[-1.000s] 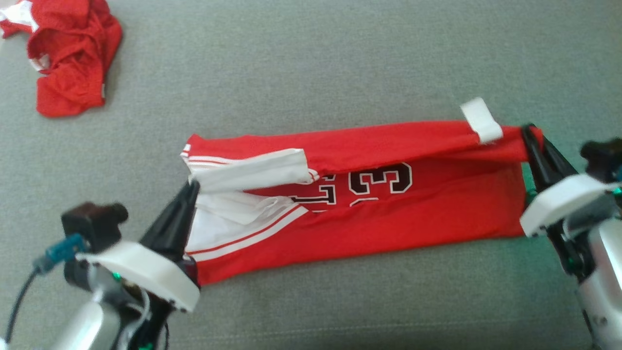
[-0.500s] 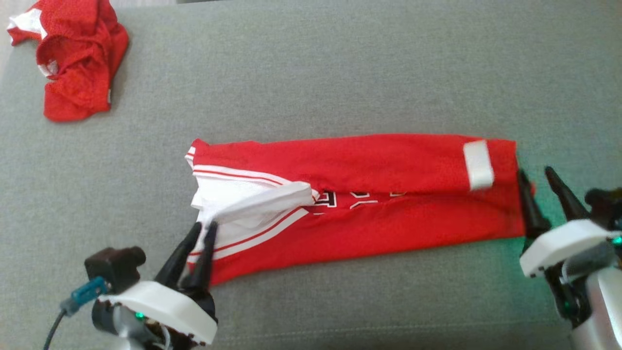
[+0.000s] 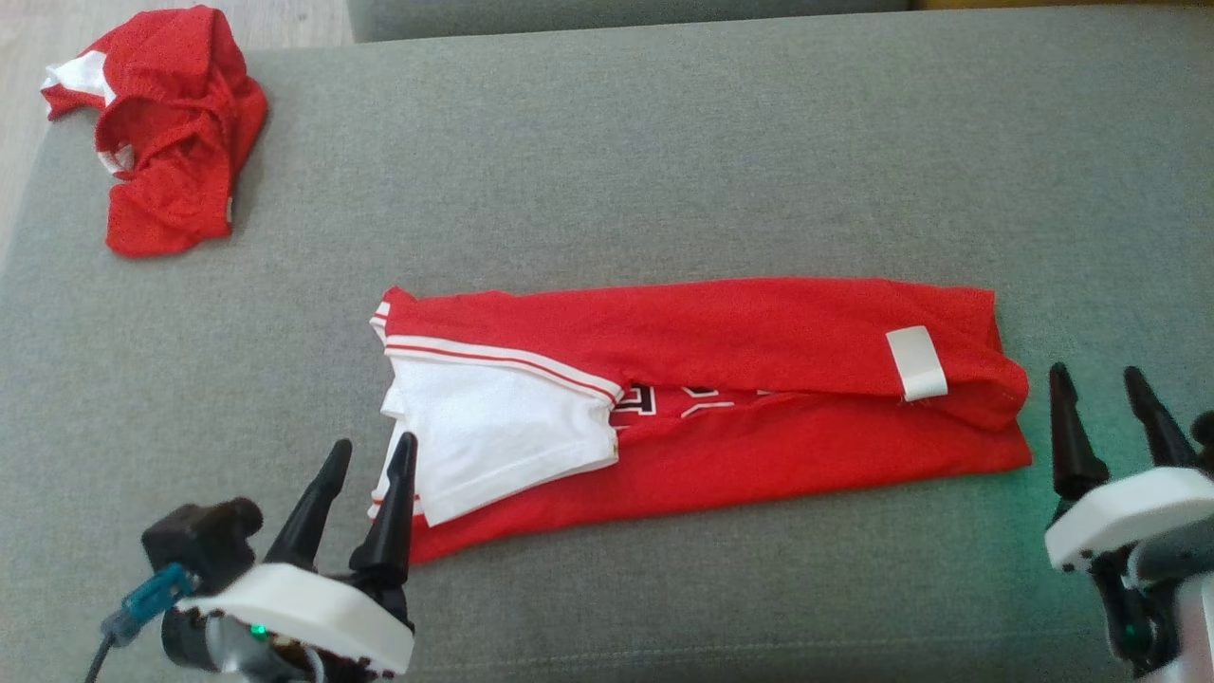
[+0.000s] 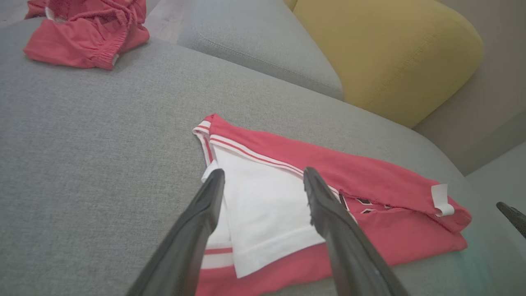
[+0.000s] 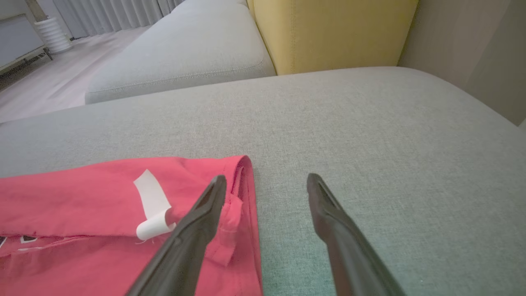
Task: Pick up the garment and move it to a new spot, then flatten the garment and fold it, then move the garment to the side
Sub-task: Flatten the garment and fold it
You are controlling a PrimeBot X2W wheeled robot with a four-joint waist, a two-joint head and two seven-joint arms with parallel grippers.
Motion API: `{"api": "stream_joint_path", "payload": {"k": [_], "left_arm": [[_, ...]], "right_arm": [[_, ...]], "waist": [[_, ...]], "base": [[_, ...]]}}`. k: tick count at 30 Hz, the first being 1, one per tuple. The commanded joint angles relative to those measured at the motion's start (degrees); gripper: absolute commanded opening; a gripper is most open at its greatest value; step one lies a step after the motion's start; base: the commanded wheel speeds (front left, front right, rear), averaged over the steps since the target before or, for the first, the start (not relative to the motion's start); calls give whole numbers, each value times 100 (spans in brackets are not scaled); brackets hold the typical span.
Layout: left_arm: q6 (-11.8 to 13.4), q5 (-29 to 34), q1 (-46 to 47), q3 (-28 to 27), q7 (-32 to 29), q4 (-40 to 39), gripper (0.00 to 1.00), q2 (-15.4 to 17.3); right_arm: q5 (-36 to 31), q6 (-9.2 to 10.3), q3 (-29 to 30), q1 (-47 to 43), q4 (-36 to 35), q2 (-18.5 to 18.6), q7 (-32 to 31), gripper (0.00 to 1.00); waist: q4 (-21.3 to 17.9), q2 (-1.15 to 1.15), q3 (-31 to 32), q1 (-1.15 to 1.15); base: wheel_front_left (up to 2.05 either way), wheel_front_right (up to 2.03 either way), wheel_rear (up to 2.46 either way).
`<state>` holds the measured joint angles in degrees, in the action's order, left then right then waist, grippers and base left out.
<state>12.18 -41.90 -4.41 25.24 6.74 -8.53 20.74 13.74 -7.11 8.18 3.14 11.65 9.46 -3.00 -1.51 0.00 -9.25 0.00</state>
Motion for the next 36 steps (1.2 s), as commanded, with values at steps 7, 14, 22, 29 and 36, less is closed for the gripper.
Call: {"api": "stream_joint_path", "payload": {"k": [7, 14, 22, 29, 36], "left_arm": [[52, 136, 390, -83, 101, 19, 100, -61], [48, 174, 477, -20, 121, 96, 100, -103], [47, 150, 581, -62, 207, 187, 100, -147], [61, 194, 688, -96, 260, 254, 100, -118], [118, 238, 713, -141, 290, 277, 100, -63]], "right_arm": [[-254, -37, -225, 718, 163, 46, -891, 100], [-407, -37, -470, 992, 664, 335, -1846, 100], [-168, -37, -633, 1115, 863, 428, -2542, 100], [101, -37, -751, 1238, 1010, 465, -2688, 25], [168, -37, -700, 1360, 985, 546, -2431, 0]], "waist": [[69, 0, -24, 0], [243, 0, -168, 0], [346, 0, -332, 0], [346, 0, -328, 0], [185, 0, -201, 0]], "base": [[0, 0, 0], [0, 0, 0], [0, 0, 0], [0, 0, 0], [0, 0, 0]]}}
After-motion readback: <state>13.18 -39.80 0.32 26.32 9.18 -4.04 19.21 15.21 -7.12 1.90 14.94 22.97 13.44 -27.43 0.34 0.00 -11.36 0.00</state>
